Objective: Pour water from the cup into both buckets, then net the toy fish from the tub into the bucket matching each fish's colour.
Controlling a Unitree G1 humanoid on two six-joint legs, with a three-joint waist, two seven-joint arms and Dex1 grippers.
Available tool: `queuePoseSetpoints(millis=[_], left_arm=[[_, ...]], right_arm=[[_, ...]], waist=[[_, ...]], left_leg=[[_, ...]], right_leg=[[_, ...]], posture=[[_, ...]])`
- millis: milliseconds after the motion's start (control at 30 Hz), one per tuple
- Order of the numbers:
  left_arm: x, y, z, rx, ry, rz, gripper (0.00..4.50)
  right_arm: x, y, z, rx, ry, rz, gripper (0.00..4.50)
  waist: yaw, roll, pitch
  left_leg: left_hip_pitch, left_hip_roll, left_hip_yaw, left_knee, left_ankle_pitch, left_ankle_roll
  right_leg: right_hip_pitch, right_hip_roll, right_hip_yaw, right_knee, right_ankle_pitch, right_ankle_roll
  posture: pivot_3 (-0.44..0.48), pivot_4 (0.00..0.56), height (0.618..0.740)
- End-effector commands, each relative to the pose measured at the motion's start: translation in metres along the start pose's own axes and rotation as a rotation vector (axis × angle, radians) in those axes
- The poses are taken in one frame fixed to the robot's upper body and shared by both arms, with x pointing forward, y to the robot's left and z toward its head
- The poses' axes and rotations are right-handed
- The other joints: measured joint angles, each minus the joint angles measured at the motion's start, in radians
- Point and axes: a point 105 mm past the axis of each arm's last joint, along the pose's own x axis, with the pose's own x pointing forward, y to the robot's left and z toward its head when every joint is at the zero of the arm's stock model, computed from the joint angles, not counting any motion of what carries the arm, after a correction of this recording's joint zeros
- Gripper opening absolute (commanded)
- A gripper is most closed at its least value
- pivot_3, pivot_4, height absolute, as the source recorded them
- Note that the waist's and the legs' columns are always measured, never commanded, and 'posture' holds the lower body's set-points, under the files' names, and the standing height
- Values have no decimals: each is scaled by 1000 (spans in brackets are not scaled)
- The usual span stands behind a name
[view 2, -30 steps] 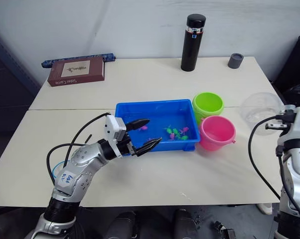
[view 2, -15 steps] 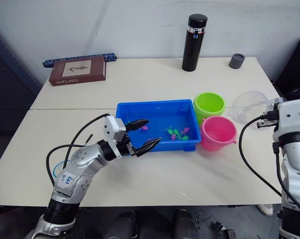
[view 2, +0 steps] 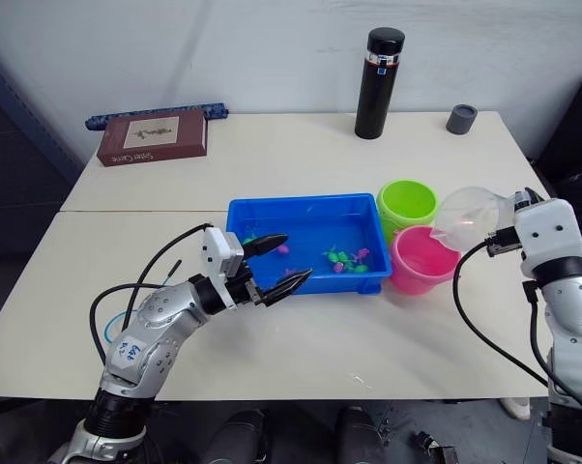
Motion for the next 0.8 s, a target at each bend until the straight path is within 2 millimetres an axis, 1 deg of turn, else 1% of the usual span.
queuePoseSetpoints(millis=[33,267,500,800], left_arm=[[0,-5,14,40,-49,-11,4500],[0,-5,14,42,-48,-9,4500],[-1,-5,13,42,-46,-6,4500],[-1,-5,13,40,-46,-2,4500]], right_arm=[[1,-15,17,-68,-75,-32,60],[2,-18,15,-115,-88,-41,60],[2,-19,19,-197,-126,-36,60],[3,-16,20,-253,-156,-15,60]], waist=[[0,0,0],[0,0,0],[0,0,0],[-1,0,0]], left_leg=[[0,0,0,0,0,0],[0,0,0,0,0,0],[0,0,1,0,0,0],[0,0,1,1,0,-1]], right_leg=[[0,0,0,0,0,0],[0,0,0,0,0,0],[0,0,1,1,0,0],[0,0,1,1,0,1]], posture=[[0,150,740],[0,150,740],[0,150,740],[0,150,740]])
